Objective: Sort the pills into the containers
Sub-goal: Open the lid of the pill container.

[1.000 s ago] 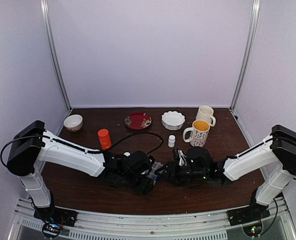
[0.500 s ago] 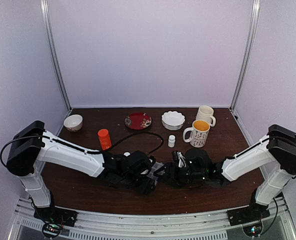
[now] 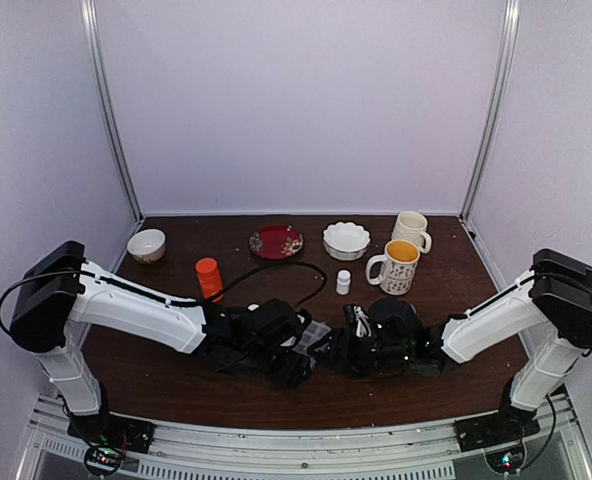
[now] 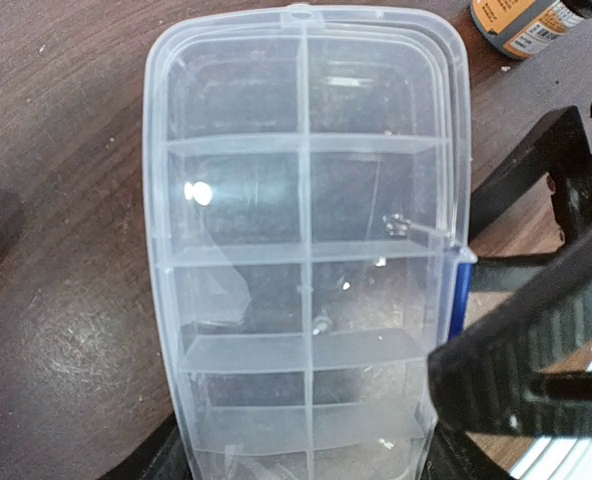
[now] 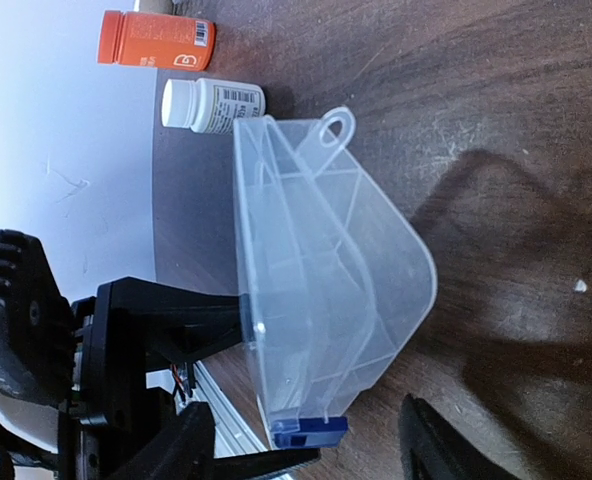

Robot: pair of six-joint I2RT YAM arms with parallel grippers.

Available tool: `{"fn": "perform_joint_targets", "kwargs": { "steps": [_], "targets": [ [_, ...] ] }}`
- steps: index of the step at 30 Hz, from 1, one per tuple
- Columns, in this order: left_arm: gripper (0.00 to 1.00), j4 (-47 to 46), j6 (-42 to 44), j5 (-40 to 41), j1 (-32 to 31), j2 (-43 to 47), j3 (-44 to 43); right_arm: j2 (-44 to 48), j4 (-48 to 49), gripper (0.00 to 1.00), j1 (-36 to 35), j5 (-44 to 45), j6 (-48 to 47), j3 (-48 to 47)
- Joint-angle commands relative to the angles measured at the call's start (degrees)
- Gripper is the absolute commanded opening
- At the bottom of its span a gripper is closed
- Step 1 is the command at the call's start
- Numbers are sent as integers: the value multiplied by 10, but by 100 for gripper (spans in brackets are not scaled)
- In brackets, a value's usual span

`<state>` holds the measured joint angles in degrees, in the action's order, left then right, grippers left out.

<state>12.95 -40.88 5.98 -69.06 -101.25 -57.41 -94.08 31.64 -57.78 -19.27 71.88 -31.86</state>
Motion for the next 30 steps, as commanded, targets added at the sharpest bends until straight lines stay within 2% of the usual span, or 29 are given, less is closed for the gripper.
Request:
{"fn": "perform_joint_targets", "kwargs": {
  "steps": [1, 4, 16, 25, 30],
  "targets": [
    [51, -26, -1, 4, 2, 17, 2, -7, 46, 54, -4, -6, 7, 5],
    [51, -24, -1, 6, 2, 14, 2, -2, 74, 43, -5, -9, 17, 11],
    [52, -17, -2, 12, 2, 5, -3, 8, 74, 23, -7, -9, 13, 12],
    [52, -11, -3, 18, 2, -1, -8, 22, 61, 23, -7, -6, 11, 14],
    [52, -2, -5, 23, 2, -8, -14, 28, 56, 33, -7, -5, 8, 16]
  ]
}}
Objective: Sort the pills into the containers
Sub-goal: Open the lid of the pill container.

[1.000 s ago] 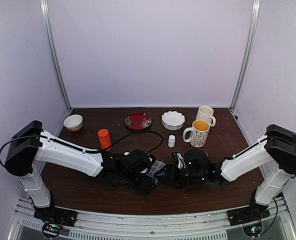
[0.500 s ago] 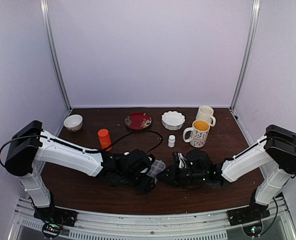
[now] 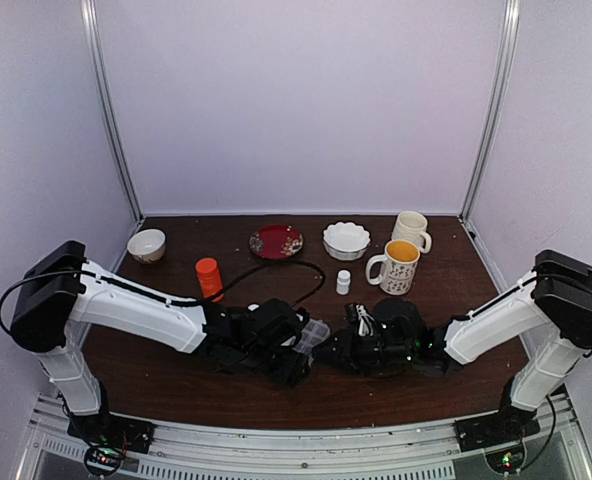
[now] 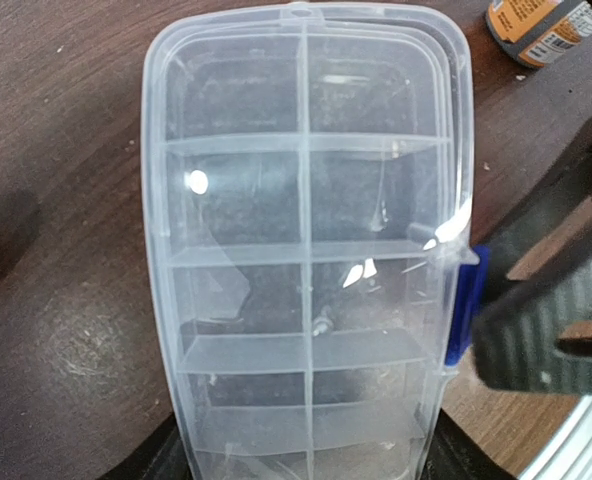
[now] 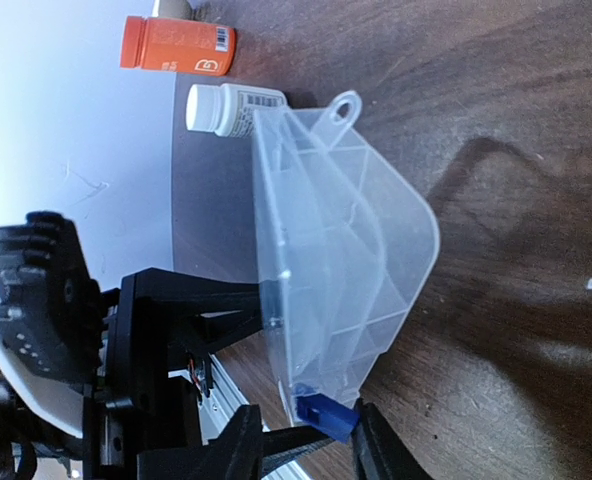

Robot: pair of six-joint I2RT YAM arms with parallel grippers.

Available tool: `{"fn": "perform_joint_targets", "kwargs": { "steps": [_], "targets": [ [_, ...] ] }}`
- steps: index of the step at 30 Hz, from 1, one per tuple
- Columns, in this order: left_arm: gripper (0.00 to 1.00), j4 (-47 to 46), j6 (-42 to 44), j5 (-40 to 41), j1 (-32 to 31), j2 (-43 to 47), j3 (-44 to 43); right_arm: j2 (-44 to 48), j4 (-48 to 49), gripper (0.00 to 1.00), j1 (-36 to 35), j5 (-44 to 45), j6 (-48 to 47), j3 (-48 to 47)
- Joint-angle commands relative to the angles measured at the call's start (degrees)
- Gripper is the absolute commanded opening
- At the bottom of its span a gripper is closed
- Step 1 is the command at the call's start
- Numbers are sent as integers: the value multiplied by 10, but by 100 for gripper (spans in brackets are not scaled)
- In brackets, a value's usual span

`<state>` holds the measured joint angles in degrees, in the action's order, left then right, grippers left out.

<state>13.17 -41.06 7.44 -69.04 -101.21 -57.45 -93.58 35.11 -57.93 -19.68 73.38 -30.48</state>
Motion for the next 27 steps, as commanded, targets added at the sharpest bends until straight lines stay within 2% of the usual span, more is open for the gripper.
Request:
{"fn": "perform_joint_targets", "kwargs": {
  "steps": [1, 5, 12, 17, 23, 27],
  "targets": [
    [52, -4, -3, 8, 2, -10, -14, 24, 23, 35, -5, 0, -7, 4],
    [52, -2, -3, 9, 2, -10, -15, 26, 34, 39, -5, -1, -5, 8],
    [52, -8, -1, 5, 2, -2, -12, 19, 29, 40, -5, 4, -3, 7],
    [52, -16, -2, 0, 2, 2, -7, 7, 23, 35, -5, 3, -1, -2],
    [53, -20, -5, -3, 3, 4, -3, -4, 8, 23, -5, 6, -2, -9],
    [54, -20, -7, -1, 2, 4, -2, -3, -17, 25, -5, 11, -7, -12]
  ]
}}
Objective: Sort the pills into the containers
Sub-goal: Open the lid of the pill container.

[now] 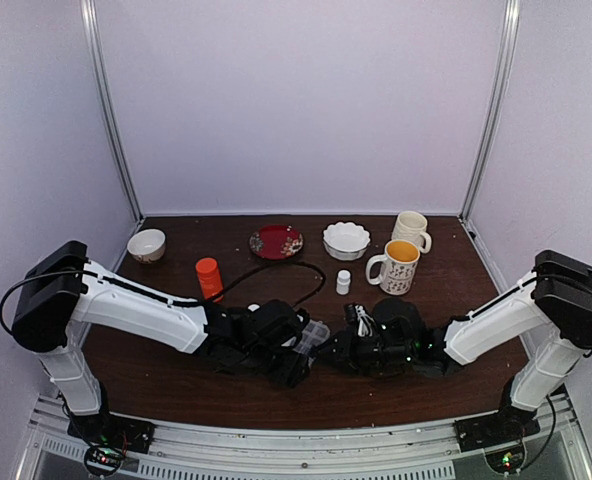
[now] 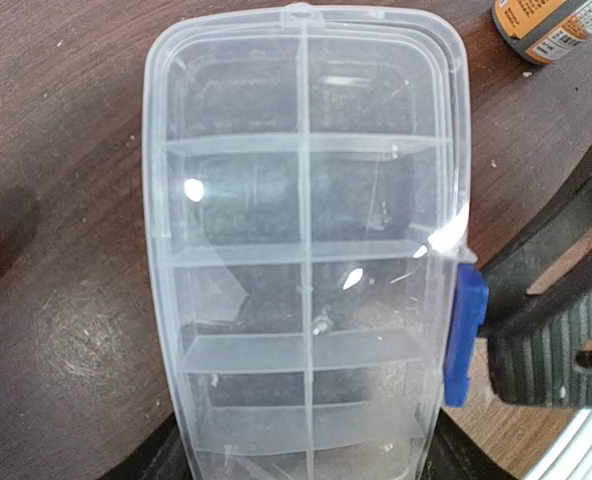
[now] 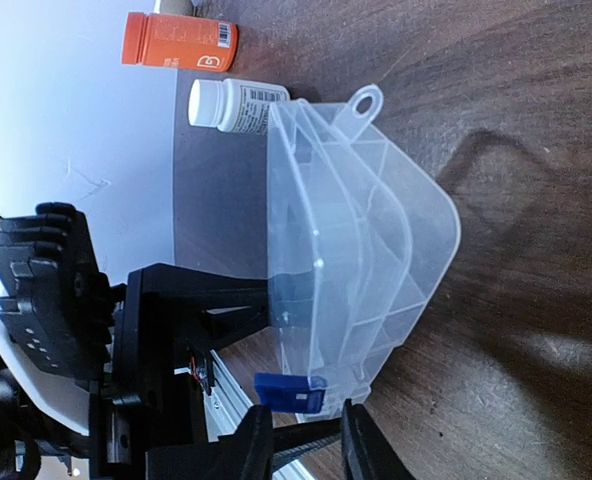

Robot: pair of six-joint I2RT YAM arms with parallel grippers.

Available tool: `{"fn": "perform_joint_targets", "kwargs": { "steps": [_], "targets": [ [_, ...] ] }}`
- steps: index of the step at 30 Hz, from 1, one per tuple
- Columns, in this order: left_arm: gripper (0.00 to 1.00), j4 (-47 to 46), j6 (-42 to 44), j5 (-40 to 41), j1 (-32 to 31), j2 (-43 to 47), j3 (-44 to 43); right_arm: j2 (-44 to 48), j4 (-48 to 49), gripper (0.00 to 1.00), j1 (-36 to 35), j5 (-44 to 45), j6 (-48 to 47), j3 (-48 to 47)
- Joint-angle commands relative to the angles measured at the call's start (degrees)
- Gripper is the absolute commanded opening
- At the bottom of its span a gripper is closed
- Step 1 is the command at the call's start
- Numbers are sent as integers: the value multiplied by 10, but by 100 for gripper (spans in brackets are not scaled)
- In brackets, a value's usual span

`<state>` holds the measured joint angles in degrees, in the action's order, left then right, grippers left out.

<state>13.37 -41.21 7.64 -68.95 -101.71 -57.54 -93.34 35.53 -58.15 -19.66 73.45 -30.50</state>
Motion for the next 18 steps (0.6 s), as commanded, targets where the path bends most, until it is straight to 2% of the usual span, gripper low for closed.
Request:
{"fn": "perform_joint_targets", "kwargs": {
  "steps": [1, 3, 6, 8, 13, 18],
  "targets": [
    [54, -21, -5, -2, 2, 9, -1, -5, -23, 25, -3, 11, -8, -11],
    [54, -20, -5, -2, 1, 9, -1, -5, -30, 30, -3, 14, -9, -12],
    [55, -18, -5, 3, 2, 9, -3, -6, -26, 45, -3, 14, -9, -14],
    [56, -16, -4, 7, 1, 9, -3, -6, -24, 50, -3, 14, -9, -17],
    [61, -6, -2, 17, 1, 6, -9, -7, -26, 55, -4, 14, -11, -29],
    [73, -4, -4, 13, 1, -1, -13, -15, -33, 56, -3, 17, -10, -43]
  ]
}}
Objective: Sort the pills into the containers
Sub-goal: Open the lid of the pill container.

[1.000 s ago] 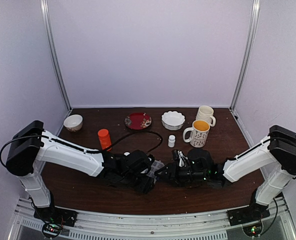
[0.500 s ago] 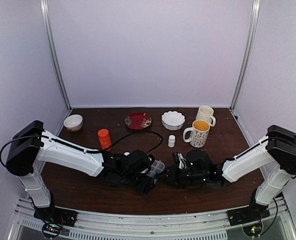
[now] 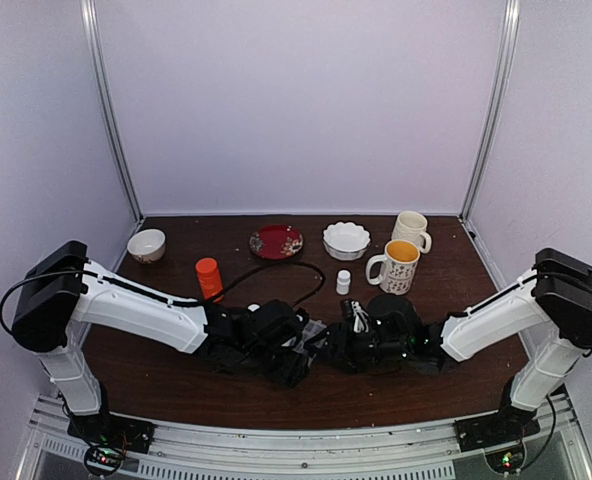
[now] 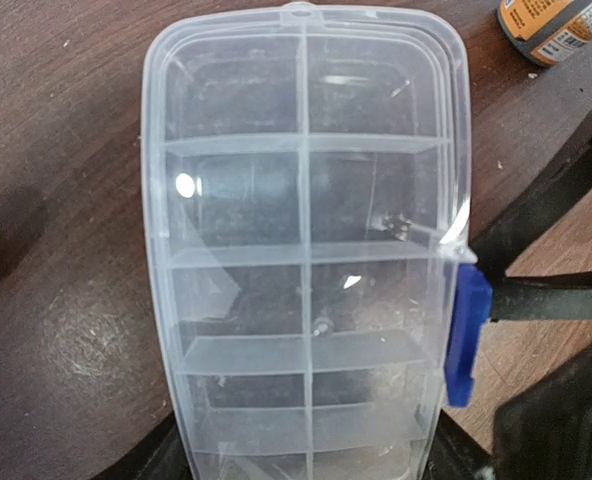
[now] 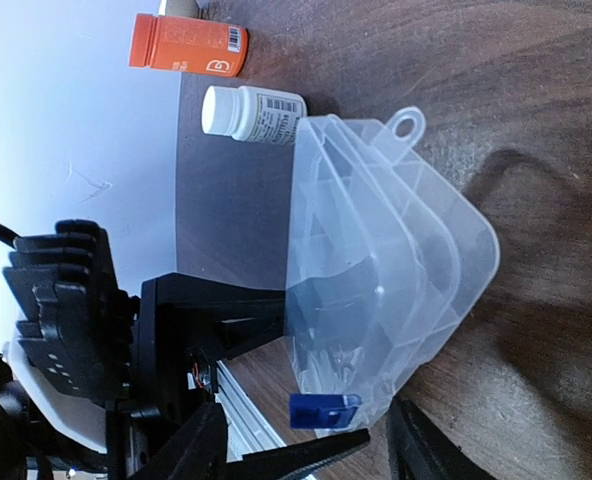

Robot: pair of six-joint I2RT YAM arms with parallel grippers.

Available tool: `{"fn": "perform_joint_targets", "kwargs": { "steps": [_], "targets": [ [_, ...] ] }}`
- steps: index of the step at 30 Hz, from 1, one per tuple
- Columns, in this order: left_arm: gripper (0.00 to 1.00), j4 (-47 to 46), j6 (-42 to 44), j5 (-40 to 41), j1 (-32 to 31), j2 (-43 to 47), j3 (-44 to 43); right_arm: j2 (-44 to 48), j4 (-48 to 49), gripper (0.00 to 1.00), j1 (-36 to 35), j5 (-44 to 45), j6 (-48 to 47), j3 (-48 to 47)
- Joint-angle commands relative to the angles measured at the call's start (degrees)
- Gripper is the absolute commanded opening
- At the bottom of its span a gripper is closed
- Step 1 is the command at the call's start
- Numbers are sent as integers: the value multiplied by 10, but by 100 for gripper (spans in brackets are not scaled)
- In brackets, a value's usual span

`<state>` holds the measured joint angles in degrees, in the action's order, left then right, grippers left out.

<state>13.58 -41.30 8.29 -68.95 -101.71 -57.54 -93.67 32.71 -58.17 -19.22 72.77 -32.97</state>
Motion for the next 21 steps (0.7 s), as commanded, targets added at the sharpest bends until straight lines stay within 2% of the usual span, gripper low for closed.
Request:
{"fn": "perform_joint_targets", "kwargs": {
  "steps": [1, 7, 16, 21],
  "targets": [
    [76, -5, -5, 4, 0, -2, -13, -12, -5, 56, -3, 13, -2, -19],
    [88, 2, -12, -15, 3, -7, -18, -17, 5, 55, -3, 19, 2, -10],
    [91, -3, -19, -39, 21, -2, -14, 1, 10, 53, 1, 52, 12, 12],
    [92, 47, -13, -20, 24, -27, -51, 27, 8, 53, 7, 63, 11, 38]
  ]
}}
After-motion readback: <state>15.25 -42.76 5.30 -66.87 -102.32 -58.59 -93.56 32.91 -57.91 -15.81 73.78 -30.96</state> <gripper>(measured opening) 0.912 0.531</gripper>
